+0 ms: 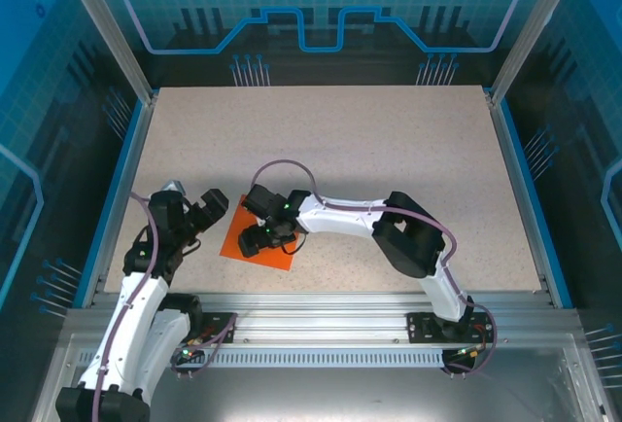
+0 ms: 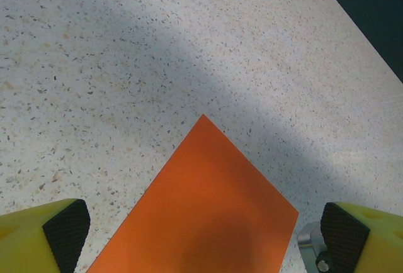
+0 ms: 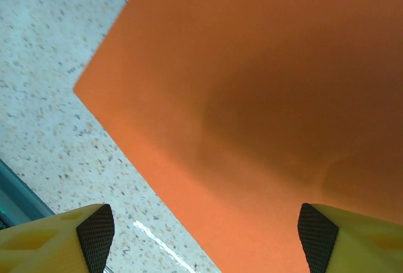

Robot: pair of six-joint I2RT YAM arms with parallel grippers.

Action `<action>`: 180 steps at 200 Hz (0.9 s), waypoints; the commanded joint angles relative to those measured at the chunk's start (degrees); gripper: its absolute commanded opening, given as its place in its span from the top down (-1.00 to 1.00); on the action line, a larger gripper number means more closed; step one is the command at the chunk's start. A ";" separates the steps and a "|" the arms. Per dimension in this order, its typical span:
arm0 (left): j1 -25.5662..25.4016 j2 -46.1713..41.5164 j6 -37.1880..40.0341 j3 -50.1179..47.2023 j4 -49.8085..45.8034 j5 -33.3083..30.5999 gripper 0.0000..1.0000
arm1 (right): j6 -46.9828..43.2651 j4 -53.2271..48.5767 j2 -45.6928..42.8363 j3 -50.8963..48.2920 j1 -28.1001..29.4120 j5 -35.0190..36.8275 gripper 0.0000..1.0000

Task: Fold a paper plane with a square sheet of paper (pick it up from the middle)
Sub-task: Rotate the square sheet of paper at the center of the table.

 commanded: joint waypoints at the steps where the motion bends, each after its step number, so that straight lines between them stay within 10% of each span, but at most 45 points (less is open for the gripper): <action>1: 0.54 -0.58 0.71 0.47 -1.45 0.60 -0.97 | 2.07 -1.09 -1.71 -4.79 0.86 0.86 -0.60; 111: -0.11 5.05 1.29 -1.46 5.36 16.40 -0.97 | -5.33 2.11 -14.56 -26.84 -15.47 0.92 -0.59; 180: -3.59 6.80 3.53 -0.83 5.96 18.12 -0.97 | -11.69 -3.20 -19.44 -20.22 -17.65 0.21 -0.60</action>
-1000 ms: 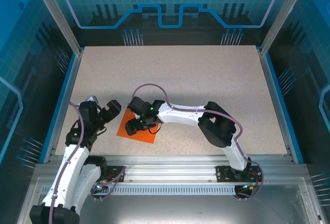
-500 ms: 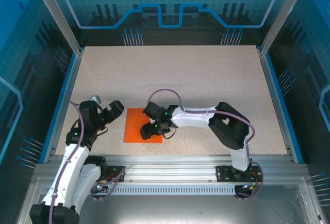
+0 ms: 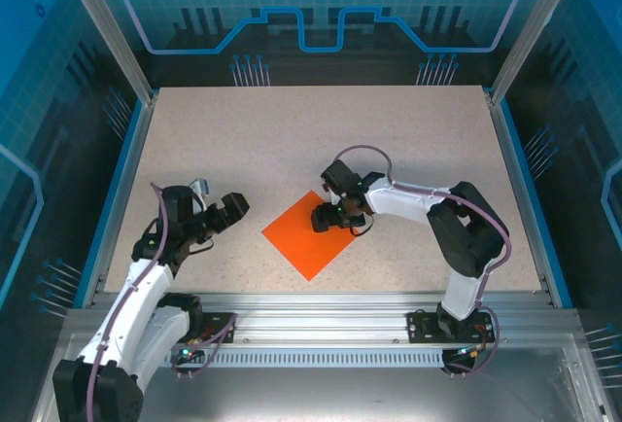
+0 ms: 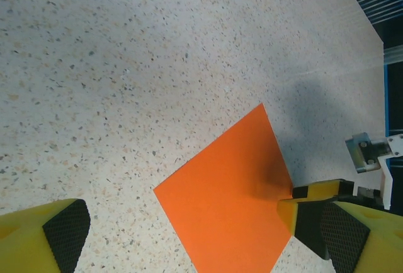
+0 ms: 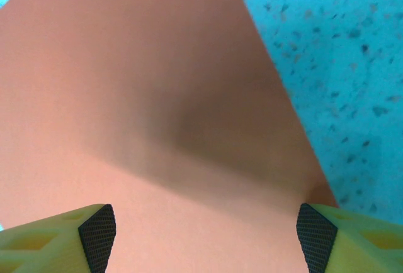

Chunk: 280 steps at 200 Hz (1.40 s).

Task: Fold a paper plane with a square sheet of paper (pick it up from the middle)
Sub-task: Rotate the square sheet of paper at the center of the table.

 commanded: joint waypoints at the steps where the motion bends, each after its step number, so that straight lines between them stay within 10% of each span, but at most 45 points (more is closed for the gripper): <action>1: -0.51 0.04 1.76 0.15 0.82 2.16 -0.97 | -3.47 -4.23 -1.22 5.66 2.76 -0.46 -0.60; 116: -1.93 1.39 -0.27 1.44 -0.11 5.58 -0.97 | -4.78 -7.76 19.38 26.07 0.37 -11.48 -0.54; 204: -18.00 22.61 -1.94 10.14 6.79 -0.46 -0.97 | -6.86 -6.93 13.78 15.41 -12.41 -9.12 -0.52; 280: -20.73 26.76 -0.56 13.41 10.74 -7.18 -0.97 | -8.30 -18.16 5.06 21.52 -6.79 5.28 -0.76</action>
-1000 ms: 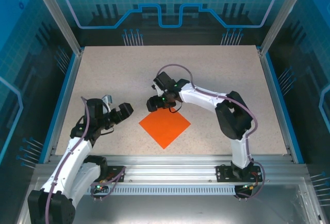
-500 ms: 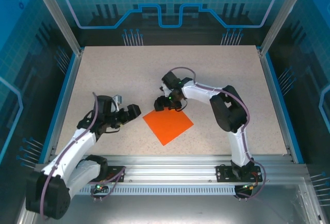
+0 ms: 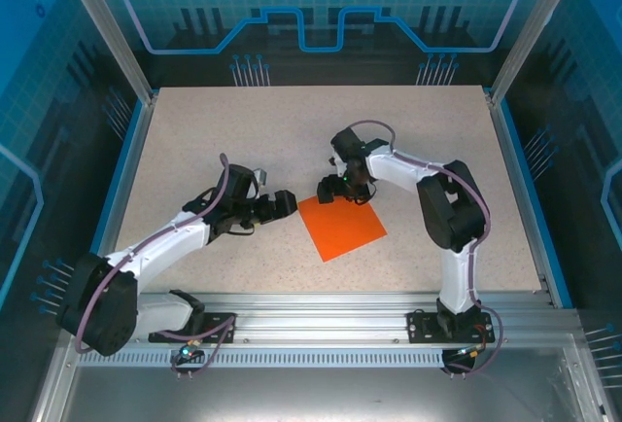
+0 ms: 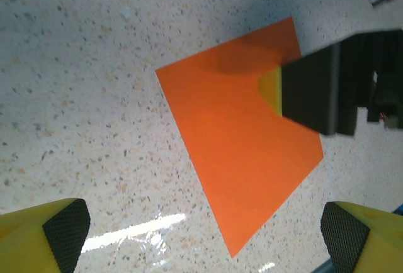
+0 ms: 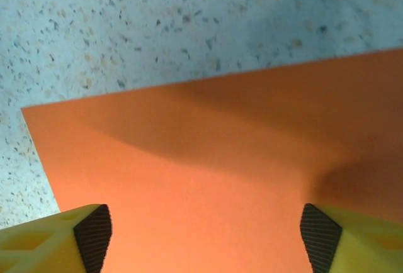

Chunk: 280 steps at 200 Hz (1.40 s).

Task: Fold a paper plane with a square sheet of paper (pick it up from the middle)
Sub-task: Rotate the square sheet of paper at the center of the table, then fold the square sheet of paper in half at the center of the table.

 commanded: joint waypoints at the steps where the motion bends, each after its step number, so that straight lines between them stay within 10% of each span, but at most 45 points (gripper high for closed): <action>1: -0.18 -0.78 1.27 2.42 0.89 -4.27 -0.97 | -1.13 -6.58 -5.69 3.88 2.84 7.93 -0.77; 79: -0.09 -12.86 -0.56 -7.34 8.65 -17.39 -0.97 | -2.76 -12.27 -10.94 3.70 9.16 10.72 -0.99; 280: -0.02 -6.06 -2.02 -7.47 7.79 -3.28 -0.97 | -10.63 -18.70 6.51 10.49 7.12 8.15 -0.95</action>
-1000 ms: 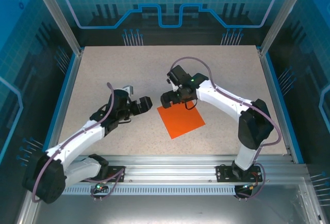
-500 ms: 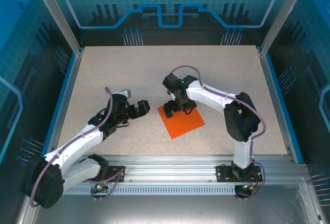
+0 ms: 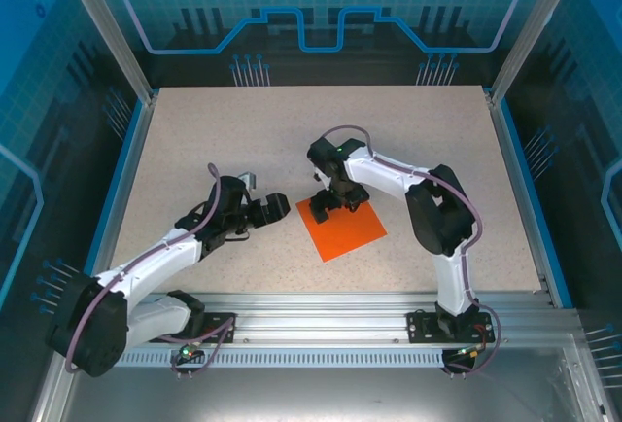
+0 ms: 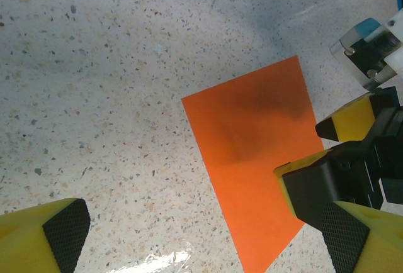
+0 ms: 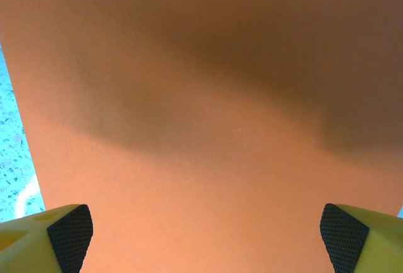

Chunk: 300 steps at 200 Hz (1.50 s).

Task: Fold a paper plane with a square sheet of paper (pick it up from the middle)
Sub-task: Fold the square sheet of paper in half at the center of the table.

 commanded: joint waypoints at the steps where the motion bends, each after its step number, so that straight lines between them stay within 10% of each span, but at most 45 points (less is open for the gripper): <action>1: -0.06 0.55 -0.40 0.62 0.53 2.31 -0.97 | -1.70 -2.33 2.75 2.20 -0.27 -1.46 -0.95; 189: -0.09 6.26 1.71 2.75 0.10 7.23 -0.97 | 2.66 -2.07 10.81 -0.85 0.79 0.00 -0.89; 300: -0.07 7.10 1.98 3.38 -0.60 7.17 -0.97 | 4.70 -3.36 6.11 -0.10 1.90 2.73 -0.42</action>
